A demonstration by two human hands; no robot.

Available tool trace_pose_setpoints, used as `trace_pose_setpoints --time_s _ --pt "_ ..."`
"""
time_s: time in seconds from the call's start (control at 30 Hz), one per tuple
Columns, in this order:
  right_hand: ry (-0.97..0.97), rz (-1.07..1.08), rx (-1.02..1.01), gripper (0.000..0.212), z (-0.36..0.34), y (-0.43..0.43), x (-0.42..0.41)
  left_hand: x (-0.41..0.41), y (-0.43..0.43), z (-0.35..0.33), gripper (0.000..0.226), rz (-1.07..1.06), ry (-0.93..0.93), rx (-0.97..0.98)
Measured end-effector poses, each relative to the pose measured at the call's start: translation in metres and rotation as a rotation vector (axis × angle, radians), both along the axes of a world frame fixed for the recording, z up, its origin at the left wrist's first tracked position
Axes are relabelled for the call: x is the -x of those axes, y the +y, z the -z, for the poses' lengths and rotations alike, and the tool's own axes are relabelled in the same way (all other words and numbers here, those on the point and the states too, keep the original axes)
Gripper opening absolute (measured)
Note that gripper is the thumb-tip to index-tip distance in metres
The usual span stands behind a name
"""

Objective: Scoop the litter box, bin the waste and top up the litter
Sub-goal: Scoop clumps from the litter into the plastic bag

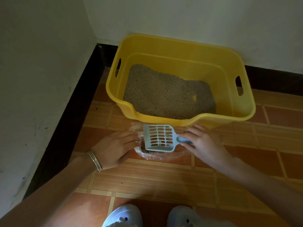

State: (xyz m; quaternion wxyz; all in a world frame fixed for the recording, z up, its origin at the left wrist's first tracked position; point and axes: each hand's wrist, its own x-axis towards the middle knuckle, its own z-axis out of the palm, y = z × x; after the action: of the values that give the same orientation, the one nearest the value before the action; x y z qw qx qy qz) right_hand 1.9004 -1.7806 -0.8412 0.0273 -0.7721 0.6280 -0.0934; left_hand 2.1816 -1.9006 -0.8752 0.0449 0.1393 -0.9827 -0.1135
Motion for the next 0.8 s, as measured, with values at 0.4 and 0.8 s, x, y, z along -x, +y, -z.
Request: trace_pose_setpoints --time_s 0.4,0.8 --pt "0.243 -0.228 0.184 0.034 0.013 -0.003 0.009 0.0 -0.002 0.006 0.039 0.032 0.006 0.002" --pt "0.27 -0.251 0.199 0.03 0.005 -0.005 0.018 -0.002 -0.003 0.006 0.043 0.045 0.026 0.019"
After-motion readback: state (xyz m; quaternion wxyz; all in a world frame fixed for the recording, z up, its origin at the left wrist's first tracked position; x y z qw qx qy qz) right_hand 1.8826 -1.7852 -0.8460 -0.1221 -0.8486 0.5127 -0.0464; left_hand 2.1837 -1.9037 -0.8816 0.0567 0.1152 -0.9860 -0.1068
